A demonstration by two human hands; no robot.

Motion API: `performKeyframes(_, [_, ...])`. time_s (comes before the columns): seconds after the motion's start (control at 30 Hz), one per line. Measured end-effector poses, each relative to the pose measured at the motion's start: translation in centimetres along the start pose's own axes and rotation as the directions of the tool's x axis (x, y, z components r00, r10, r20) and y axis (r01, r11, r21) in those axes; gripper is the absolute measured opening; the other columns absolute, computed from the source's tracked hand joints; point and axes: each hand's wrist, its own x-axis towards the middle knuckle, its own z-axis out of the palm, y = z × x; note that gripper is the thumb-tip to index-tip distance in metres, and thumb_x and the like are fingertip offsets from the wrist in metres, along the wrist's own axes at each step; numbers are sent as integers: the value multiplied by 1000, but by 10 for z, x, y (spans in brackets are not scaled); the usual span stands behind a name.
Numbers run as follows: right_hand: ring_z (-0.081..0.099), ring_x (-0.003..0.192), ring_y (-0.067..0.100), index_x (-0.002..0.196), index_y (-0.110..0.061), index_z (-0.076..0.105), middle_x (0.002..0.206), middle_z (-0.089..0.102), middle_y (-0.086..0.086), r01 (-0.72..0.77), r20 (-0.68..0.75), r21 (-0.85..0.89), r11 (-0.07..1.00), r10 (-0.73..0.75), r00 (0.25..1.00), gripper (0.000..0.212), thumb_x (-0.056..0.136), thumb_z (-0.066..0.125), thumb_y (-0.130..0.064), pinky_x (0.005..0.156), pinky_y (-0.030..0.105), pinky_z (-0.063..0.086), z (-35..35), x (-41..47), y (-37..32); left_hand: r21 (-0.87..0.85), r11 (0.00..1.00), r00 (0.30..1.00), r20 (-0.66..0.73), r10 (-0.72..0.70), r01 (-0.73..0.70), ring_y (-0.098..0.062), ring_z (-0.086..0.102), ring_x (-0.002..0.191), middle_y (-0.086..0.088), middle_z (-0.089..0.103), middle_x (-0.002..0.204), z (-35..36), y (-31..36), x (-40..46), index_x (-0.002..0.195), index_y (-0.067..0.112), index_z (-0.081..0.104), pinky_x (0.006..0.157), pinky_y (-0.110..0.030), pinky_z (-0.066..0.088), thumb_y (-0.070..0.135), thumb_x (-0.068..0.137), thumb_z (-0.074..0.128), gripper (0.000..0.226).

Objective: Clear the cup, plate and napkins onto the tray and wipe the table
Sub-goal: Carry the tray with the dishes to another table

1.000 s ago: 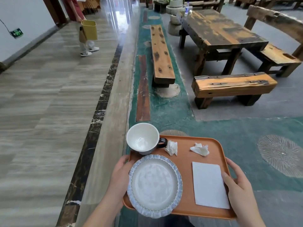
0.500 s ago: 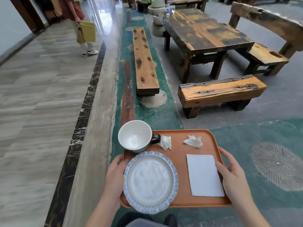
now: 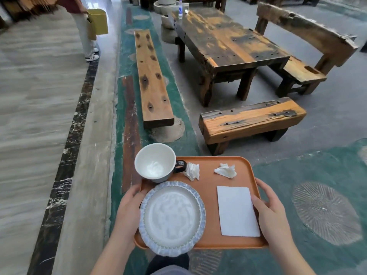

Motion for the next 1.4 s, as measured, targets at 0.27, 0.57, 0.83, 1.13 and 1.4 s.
performKeyframes(0.27, [69,84,25,125,-47,52,97,69,-5,-28,-61,86,996,33,998,30,104,49,-26,69,43,60,68,118,-94,-21,1000,999,51,13,-12,-29,75,85,-2,79,91,26,100,138,99,27,72,76,-49,61,20,99,62,13])
performKeyframes(0.57, [69,80,20,126,-39,55,93,69,-5,-80,-63,139,987,90,994,28,104,50,-24,61,34,56,132,222,-152,-13,1000,998,53,-22,23,-31,76,89,-5,77,104,44,167,256,114,28,68,72,-46,60,23,96,66,18])
performKeyframes(0.83, [66,83,10,107,-38,60,92,67,-18,-108,-42,196,975,118,992,20,104,49,-22,60,28,49,157,331,-184,0,1000,999,42,-28,28,-33,74,91,-7,76,103,100,210,350,108,30,69,76,-47,59,19,98,64,15])
performKeyframes(1.13, [66,92,8,109,-35,65,98,71,-19,-71,-68,209,975,87,994,23,103,50,-19,67,29,49,152,508,-235,65,997,997,76,27,-32,-27,70,82,-4,73,94,227,288,470,102,25,68,65,-36,52,17,99,62,11])
performKeyframes(1.4, [70,75,2,93,-43,63,82,75,-23,-42,-40,167,985,49,998,28,101,53,-19,65,28,49,145,656,-297,35,999,997,65,36,-38,-25,70,83,1,75,93,324,350,567,92,41,66,70,-38,54,19,99,63,23])
